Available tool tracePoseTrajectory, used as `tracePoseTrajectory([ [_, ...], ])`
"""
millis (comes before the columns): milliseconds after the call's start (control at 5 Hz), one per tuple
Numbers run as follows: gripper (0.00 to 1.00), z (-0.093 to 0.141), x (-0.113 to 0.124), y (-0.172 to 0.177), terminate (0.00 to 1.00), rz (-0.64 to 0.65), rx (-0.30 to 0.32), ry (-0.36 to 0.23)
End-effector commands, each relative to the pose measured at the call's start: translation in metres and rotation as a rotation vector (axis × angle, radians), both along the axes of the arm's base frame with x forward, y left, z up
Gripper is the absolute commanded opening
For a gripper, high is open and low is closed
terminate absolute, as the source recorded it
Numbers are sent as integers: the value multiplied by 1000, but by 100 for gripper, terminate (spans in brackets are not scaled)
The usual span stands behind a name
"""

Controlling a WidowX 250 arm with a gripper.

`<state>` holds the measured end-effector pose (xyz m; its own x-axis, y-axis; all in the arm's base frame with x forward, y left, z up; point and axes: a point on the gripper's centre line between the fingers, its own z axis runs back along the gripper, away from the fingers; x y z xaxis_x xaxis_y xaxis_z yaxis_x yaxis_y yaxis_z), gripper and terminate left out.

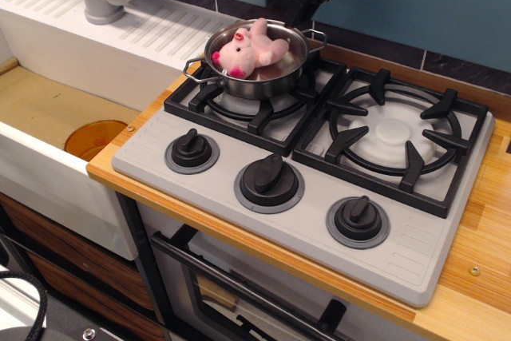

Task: Put stuffedpig in pan

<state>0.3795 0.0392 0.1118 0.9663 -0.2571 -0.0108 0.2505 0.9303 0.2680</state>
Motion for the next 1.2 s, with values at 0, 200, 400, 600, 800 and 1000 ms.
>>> tracePoseTrajectory([
  [0, 100, 47, -6, -15, 0, -2, -73, -120],
  [200, 100, 50, -10, -27, 0, 6, -88, -154],
  [400, 100, 51, -14, -33, 0, 4, -69, -166],
  [600, 100, 49, -16, -36, 0, -4, -80, -167],
  [800, 100, 49, -15, -36, 0, -3, -75, -139],
  [1000, 100, 51, -13, -34, 100, -19, -67, -119],
])
